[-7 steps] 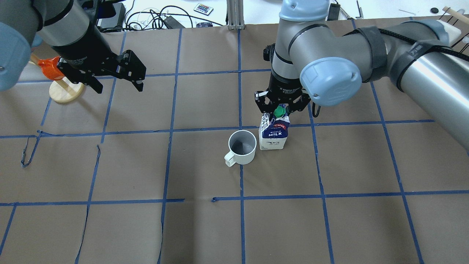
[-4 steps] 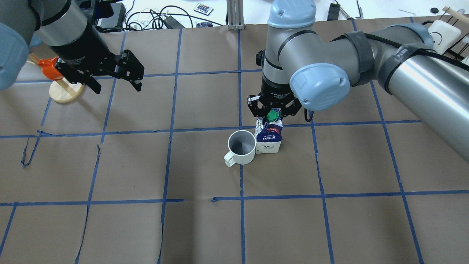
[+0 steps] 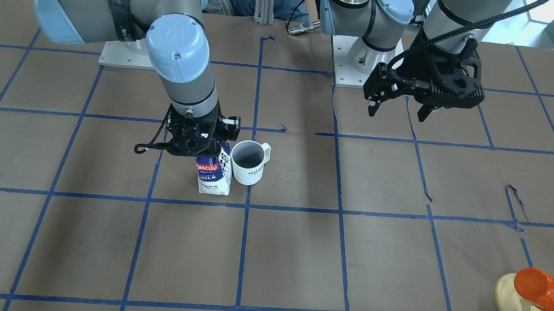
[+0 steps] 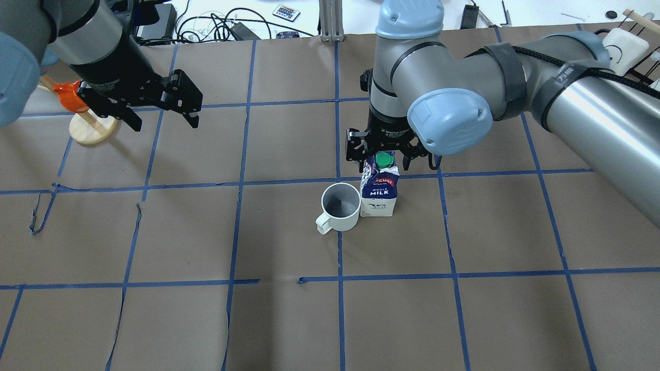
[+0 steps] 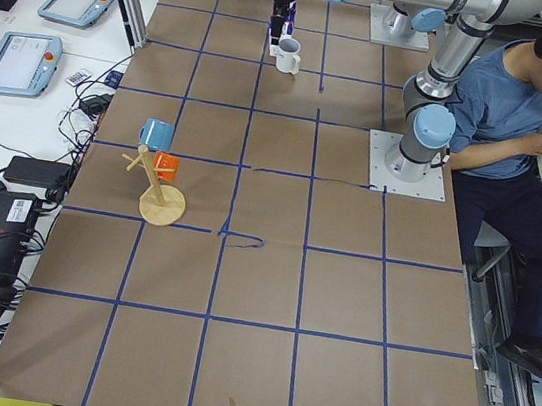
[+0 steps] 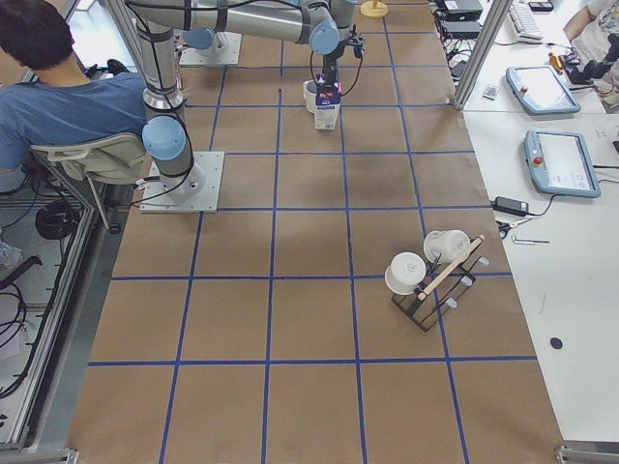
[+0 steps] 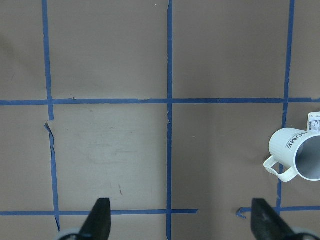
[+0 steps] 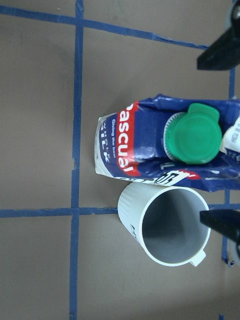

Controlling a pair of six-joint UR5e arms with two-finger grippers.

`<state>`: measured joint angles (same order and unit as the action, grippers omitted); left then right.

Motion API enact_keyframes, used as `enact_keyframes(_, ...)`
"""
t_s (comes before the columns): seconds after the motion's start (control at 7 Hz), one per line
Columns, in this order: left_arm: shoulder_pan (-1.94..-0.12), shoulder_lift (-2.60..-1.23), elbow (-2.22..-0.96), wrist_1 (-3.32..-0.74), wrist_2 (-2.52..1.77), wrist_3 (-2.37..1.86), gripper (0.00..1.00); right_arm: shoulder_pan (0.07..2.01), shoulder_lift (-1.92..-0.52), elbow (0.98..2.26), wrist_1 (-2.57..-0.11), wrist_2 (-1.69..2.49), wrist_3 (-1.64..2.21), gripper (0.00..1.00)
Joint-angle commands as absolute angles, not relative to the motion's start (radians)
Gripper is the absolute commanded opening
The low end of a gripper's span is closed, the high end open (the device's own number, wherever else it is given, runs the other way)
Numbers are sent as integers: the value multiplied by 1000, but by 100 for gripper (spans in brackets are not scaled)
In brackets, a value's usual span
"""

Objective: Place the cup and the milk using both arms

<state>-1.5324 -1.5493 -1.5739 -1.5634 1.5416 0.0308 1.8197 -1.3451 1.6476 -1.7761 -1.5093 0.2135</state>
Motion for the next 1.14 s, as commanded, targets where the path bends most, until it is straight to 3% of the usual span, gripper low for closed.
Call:
enact_keyframes(0.0, -1532, -1549, -1575, -1565, 1542, 31, 100, 1801, -1377, 1606, -1761, -1566, 198, 100)
enact_keyframes(1.0, -1532, -1546, -1580, -1565, 1543, 32, 100, 1568, -1569, 1560, -1542, -1585, 29, 100)
